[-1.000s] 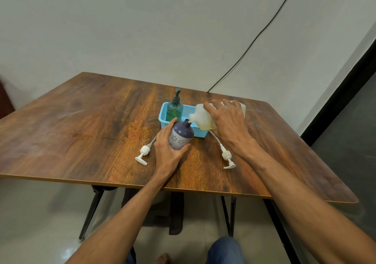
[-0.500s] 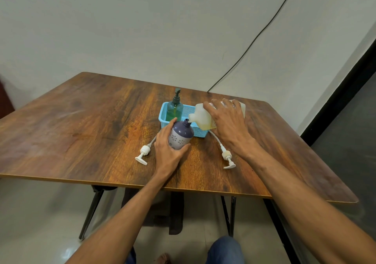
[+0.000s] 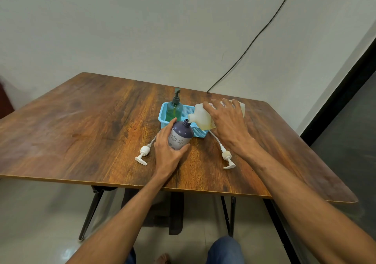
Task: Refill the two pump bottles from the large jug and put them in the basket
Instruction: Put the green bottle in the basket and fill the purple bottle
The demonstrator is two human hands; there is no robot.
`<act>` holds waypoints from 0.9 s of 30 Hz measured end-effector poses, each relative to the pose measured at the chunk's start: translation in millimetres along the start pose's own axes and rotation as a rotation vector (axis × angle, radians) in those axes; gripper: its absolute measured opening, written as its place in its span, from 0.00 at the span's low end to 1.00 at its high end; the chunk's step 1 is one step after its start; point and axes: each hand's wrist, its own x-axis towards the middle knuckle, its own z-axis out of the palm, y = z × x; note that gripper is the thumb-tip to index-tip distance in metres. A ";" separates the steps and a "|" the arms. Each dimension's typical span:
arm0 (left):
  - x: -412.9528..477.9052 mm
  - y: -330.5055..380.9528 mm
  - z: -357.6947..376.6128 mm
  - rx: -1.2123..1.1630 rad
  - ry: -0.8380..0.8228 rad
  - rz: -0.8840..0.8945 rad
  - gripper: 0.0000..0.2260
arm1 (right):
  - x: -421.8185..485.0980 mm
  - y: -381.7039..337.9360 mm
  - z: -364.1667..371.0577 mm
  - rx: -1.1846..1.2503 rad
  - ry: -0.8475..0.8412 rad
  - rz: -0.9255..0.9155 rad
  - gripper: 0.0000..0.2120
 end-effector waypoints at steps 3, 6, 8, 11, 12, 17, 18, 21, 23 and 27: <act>-0.3 0.0 -0.1 0.004 0.000 0.003 0.40 | 0.1 -0.2 -0.2 -0.005 -0.006 0.001 0.36; -0.2 -0.2 0.1 0.003 0.002 0.004 0.40 | 0.6 -0.4 -0.7 -0.006 -0.019 0.001 0.38; -0.1 -0.7 0.3 0.000 0.004 0.005 0.40 | 0.8 -0.4 -0.7 -0.005 -0.027 0.001 0.38; 0.1 -1.6 0.6 0.004 0.004 0.000 0.40 | 0.8 -0.6 0.1 -0.002 -0.028 0.002 0.38; 0.2 -1.9 0.7 0.006 0.003 0.000 0.40 | 0.8 -0.6 0.2 -0.001 -0.029 0.003 0.38; 0.9 -2.9 1.3 0.005 -0.003 -0.003 0.40 | 1.2 -0.3 0.4 -0.010 -0.020 0.000 0.38; 1.0 -2.9 1.6 0.005 -0.003 -0.004 0.40 | 1.3 -0.1 0.3 -0.010 -0.018 0.001 0.38; 1.0 -2.9 2.4 0.011 0.000 -0.007 0.40 | 1.1 0.2 0.0 -0.011 -0.020 0.001 0.38; 1.2 -3.3 2.5 0.016 0.001 -0.006 0.40 | 1.2 -0.1 0.1 -0.014 -0.020 0.001 0.38; 1.2 -4.0 1.8 0.021 0.006 0.000 0.40 | 1.0 -0.5 0.1 -0.002 -0.020 0.003 0.38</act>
